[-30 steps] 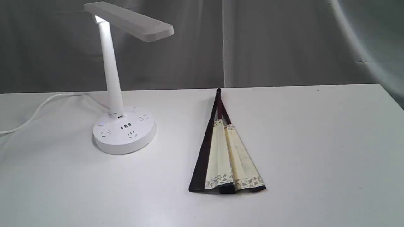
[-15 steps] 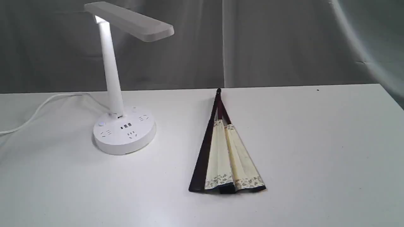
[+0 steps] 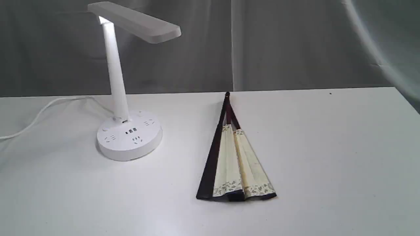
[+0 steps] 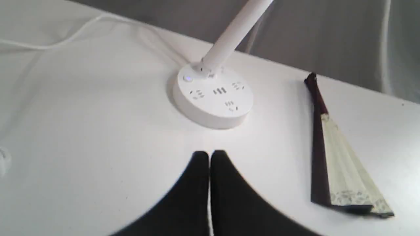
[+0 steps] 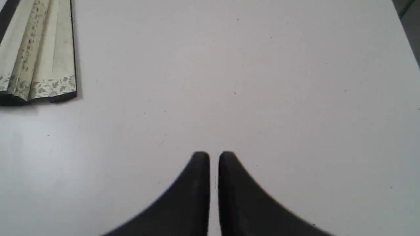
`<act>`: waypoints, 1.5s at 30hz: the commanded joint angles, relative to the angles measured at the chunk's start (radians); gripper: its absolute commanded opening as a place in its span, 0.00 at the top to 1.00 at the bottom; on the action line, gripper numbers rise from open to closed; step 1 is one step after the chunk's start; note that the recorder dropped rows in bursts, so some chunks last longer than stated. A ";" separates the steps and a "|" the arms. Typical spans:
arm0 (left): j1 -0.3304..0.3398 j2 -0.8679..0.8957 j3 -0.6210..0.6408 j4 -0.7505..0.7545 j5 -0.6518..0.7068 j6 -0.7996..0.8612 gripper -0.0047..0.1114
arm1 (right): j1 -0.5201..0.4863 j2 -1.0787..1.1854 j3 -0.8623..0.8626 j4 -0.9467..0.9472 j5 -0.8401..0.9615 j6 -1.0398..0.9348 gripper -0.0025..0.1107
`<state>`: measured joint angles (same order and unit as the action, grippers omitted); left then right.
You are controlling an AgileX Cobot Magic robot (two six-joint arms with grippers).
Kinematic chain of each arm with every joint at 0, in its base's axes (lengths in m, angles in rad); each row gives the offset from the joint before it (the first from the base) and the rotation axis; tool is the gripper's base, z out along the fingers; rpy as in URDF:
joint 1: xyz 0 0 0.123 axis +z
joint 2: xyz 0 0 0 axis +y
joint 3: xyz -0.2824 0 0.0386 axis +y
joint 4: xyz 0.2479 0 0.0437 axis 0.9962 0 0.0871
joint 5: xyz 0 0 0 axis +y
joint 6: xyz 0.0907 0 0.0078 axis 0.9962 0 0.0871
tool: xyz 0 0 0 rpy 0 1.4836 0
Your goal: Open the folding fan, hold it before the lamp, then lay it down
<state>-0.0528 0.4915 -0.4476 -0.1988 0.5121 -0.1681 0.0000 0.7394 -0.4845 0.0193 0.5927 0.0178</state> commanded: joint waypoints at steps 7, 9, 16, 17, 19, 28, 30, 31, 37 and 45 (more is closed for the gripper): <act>0.001 0.210 -0.118 -0.018 0.165 0.124 0.96 | 0.000 0.080 -0.006 0.177 -0.034 -0.153 0.69; 0.001 0.255 -0.121 -0.038 0.182 0.142 0.96 | 0.000 0.104 -0.006 0.177 -0.034 -0.153 0.69; 0.001 0.374 -0.121 -0.119 0.203 0.216 0.96 | 0.000 0.164 -0.006 0.177 -0.037 -0.153 0.69; 0.001 0.386 -0.121 -0.130 0.203 0.226 0.96 | 0.000 0.164 -0.006 0.177 -0.041 -0.153 0.69; 0.001 0.403 -0.121 -0.135 0.203 0.229 0.96 | 0.000 0.164 -0.006 0.177 -0.047 -0.153 0.69; 0.001 0.407 -0.121 -0.182 0.184 0.275 0.96 | 0.000 0.164 -0.006 0.177 -0.050 -0.153 0.69; 0.001 0.407 -0.121 -0.220 0.171 0.312 0.96 | 0.000 0.164 -0.006 0.177 -0.067 -0.153 0.69; 0.001 0.407 -0.121 -0.238 0.166 0.321 0.96 | 0.000 0.164 -0.006 0.177 -0.075 -0.153 0.69; 0.001 0.452 -0.150 -0.263 0.176 0.352 0.96 | 0.000 0.195 -0.076 0.184 -0.030 -0.165 0.69; -0.013 0.617 -0.247 -0.266 0.229 0.357 0.96 | 0.000 0.284 -0.157 0.184 0.003 -0.172 0.69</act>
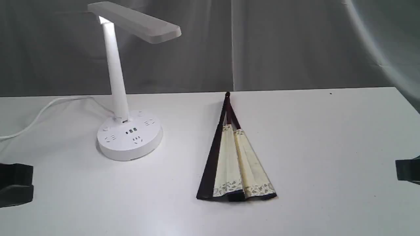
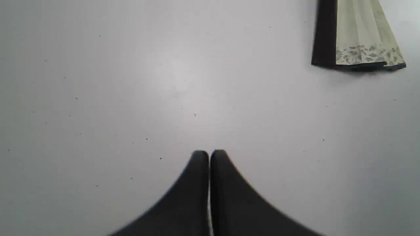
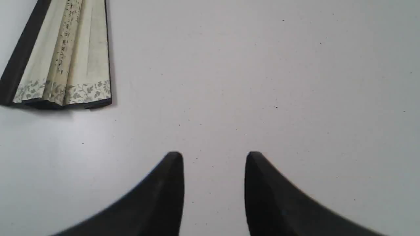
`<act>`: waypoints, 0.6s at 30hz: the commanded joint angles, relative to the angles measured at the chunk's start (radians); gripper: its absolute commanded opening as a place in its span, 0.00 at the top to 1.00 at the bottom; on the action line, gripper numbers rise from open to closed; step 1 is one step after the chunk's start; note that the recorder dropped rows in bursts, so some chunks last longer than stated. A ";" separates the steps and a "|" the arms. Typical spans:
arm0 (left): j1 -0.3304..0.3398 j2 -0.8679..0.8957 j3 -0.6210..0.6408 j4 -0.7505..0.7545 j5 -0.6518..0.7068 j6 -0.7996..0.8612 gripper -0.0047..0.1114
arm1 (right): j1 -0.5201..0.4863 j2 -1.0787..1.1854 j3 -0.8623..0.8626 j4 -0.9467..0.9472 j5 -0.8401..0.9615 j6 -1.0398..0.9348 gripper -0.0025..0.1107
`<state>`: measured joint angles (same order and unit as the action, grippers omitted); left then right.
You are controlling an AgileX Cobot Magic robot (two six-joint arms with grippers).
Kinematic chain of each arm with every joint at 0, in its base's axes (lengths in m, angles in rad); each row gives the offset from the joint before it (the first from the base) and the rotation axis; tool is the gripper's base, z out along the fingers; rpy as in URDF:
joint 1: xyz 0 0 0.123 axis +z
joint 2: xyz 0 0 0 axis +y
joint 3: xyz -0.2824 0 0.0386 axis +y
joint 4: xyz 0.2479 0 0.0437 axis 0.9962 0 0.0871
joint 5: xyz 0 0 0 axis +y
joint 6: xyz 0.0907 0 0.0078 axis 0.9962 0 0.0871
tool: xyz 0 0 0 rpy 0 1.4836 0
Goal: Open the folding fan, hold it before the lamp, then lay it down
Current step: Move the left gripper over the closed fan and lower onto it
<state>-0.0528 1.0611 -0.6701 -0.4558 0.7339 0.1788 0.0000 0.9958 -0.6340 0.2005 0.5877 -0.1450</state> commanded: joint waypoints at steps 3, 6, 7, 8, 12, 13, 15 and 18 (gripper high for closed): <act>-0.101 0.091 -0.032 -0.009 -0.012 0.008 0.96 | 0.000 0.061 -0.008 0.003 0.000 -0.009 0.70; -0.192 0.134 -0.033 0.002 -0.086 -0.036 0.96 | 0.000 0.089 -0.008 0.003 -0.010 -0.009 0.71; -0.221 0.151 -0.033 0.002 -0.114 -0.055 0.96 | 0.000 0.093 -0.008 0.003 -0.014 -0.009 0.71; -0.248 0.165 -0.033 0.002 -0.136 -0.070 0.96 | 0.000 0.098 -0.008 0.003 -0.017 -0.009 0.71; -0.335 0.239 -0.034 0.002 -0.208 -0.073 0.96 | 0.000 0.106 -0.008 0.003 -0.030 -0.009 0.71; -0.355 0.259 -0.034 0.002 -0.221 -0.073 0.96 | 0.000 0.106 -0.008 0.003 -0.030 -0.009 0.71; -0.390 0.293 -0.034 0.002 -0.250 -0.073 0.96 | 0.000 0.106 -0.008 0.003 -0.030 -0.007 0.71; -0.434 0.340 -0.057 0.002 -0.257 -0.073 0.96 | 0.000 0.106 -0.008 0.003 -0.030 -0.007 0.71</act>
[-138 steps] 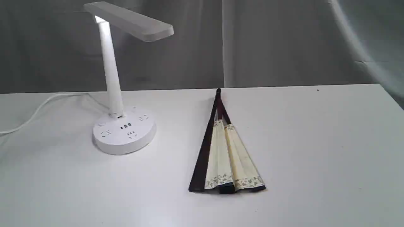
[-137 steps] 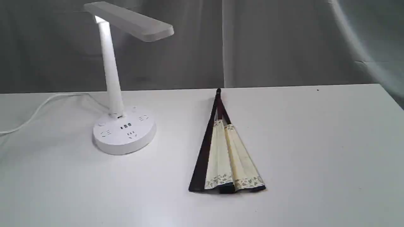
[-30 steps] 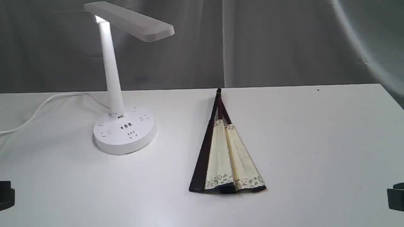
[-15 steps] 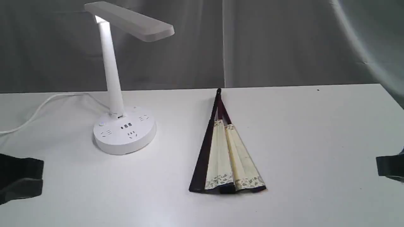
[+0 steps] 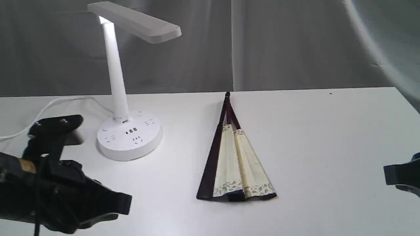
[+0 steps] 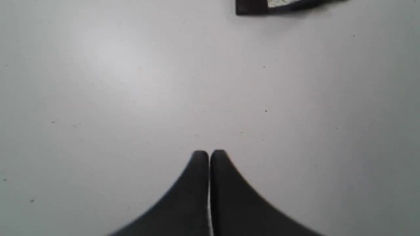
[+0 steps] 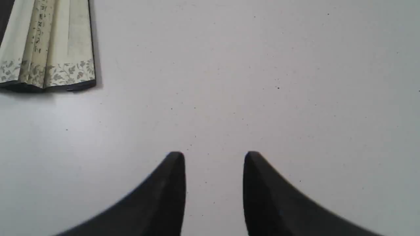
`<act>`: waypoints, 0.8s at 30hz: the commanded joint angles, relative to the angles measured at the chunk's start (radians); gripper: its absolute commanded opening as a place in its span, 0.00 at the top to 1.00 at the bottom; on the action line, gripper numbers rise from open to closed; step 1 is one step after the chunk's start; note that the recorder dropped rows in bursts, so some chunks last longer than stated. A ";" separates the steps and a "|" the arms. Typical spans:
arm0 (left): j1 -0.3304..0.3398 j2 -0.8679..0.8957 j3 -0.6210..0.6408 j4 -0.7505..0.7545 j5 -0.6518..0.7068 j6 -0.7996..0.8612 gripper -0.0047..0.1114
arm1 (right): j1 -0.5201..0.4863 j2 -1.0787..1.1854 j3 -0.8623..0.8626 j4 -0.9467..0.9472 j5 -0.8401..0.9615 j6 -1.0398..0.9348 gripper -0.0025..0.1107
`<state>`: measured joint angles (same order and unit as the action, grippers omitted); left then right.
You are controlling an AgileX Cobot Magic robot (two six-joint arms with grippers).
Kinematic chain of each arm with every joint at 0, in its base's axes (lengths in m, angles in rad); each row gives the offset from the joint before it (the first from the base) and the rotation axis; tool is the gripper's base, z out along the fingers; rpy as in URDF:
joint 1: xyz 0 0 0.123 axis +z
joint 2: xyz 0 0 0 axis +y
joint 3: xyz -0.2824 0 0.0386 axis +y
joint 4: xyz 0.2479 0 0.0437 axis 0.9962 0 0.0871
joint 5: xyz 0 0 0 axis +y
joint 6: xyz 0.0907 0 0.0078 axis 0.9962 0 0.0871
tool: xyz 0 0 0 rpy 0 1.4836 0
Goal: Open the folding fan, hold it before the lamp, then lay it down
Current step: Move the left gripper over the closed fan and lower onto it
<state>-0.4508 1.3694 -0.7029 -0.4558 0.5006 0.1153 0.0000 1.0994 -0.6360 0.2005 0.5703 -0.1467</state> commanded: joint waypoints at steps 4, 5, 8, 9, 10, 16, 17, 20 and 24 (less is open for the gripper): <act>-0.075 0.104 -0.103 0.002 0.028 -0.009 0.96 | 0.000 0.003 -0.006 0.003 -0.012 -0.005 0.71; -0.078 0.126 -0.131 0.004 0.040 -0.009 0.96 | 0.000 0.003 -0.006 0.003 -0.012 -0.005 0.71; -0.080 0.177 -0.193 0.018 0.086 -0.009 0.95 | 0.000 0.003 -0.006 0.003 -0.012 -0.005 0.71; -0.080 0.187 -0.208 0.026 0.093 -0.009 0.94 | 0.000 0.003 -0.006 0.003 -0.012 -0.005 0.71; -0.080 0.204 -0.226 0.032 0.105 -0.009 0.93 | 0.000 0.003 -0.006 0.003 -0.012 -0.005 0.71; -0.080 0.287 -0.314 0.018 0.109 -0.009 0.75 | 0.000 0.003 -0.006 0.003 -0.012 -0.007 0.71; -0.080 0.296 -0.326 0.013 0.109 -0.009 0.72 | 0.000 0.003 -0.006 0.003 -0.014 -0.008 0.71; -0.088 0.324 -0.365 0.006 0.109 -0.009 0.64 | 0.000 0.003 -0.006 0.003 -0.023 -0.008 0.71; -0.127 0.369 -0.430 0.051 0.112 -0.012 0.64 | 0.000 0.003 -0.006 0.009 -0.031 -0.008 0.71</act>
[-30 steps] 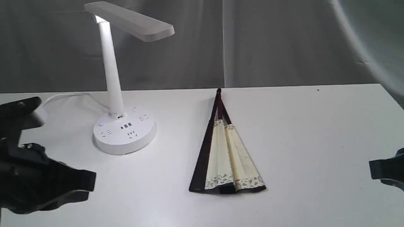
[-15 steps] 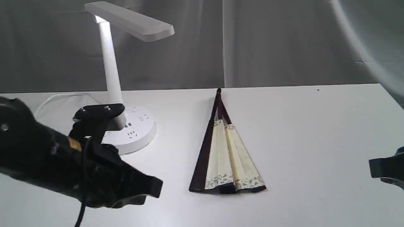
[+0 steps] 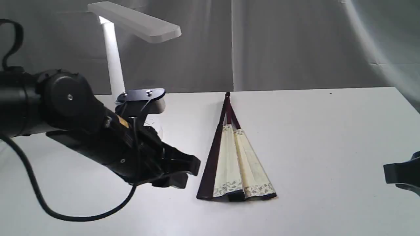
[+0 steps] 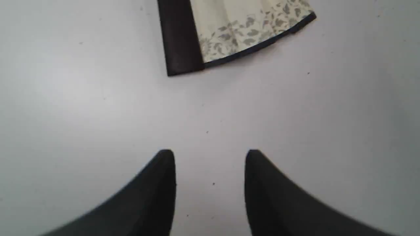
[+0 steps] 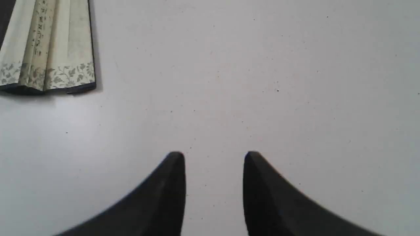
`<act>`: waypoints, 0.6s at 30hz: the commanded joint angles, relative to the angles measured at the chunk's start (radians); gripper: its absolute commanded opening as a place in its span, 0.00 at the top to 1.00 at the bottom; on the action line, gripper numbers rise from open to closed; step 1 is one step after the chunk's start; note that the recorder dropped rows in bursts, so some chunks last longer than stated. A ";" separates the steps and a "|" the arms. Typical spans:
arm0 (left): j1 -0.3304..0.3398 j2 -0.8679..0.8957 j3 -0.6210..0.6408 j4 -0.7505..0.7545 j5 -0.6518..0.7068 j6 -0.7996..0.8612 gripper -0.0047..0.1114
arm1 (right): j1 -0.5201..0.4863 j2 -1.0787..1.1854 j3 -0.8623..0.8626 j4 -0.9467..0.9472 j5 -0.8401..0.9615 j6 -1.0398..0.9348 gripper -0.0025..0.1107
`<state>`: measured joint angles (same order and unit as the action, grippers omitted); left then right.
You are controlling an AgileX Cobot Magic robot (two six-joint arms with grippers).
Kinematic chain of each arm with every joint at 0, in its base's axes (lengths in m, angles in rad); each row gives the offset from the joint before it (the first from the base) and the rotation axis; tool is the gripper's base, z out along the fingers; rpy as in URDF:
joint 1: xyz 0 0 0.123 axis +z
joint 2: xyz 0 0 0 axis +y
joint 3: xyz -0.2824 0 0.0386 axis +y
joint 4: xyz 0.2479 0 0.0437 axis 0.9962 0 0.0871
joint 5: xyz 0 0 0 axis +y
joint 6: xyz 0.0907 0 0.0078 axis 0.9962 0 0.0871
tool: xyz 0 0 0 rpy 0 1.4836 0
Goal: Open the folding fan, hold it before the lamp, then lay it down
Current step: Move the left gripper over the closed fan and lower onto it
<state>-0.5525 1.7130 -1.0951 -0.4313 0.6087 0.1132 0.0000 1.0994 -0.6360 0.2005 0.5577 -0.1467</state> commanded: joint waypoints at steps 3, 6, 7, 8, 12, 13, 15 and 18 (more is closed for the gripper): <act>-0.056 0.078 -0.102 0.086 0.028 -0.075 0.64 | 0.000 0.003 -0.006 0.011 -0.019 -0.008 0.71; -0.064 0.135 -0.166 0.173 0.067 -0.197 0.64 | 0.000 0.003 -0.006 0.011 -0.019 -0.006 0.71; -0.064 0.158 -0.192 0.184 0.086 -0.214 0.64 | 0.000 0.003 -0.006 0.011 -0.019 -0.006 0.71; -0.064 0.181 -0.217 0.186 0.101 -0.216 0.64 | 0.000 0.003 -0.006 0.011 -0.019 -0.006 0.71; -0.068 0.250 -0.299 0.184 0.115 -0.216 0.64 | 0.000 0.003 -0.006 0.011 -0.019 -0.006 0.71; -0.068 0.261 -0.313 0.184 0.115 -0.216 0.64 | 0.000 0.003 -0.006 0.011 -0.019 -0.006 0.71; -0.068 0.284 -0.346 0.175 0.121 -0.216 0.62 | 0.000 0.003 -0.006 0.011 -0.021 -0.006 0.71; -0.068 0.321 -0.411 0.152 0.147 -0.216 0.56 | 0.000 0.003 -0.006 0.011 -0.023 -0.006 0.71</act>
<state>-0.6167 2.0202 -1.4761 -0.2649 0.7453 -0.0911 0.0000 1.0994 -0.6360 0.2084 0.5473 -0.1467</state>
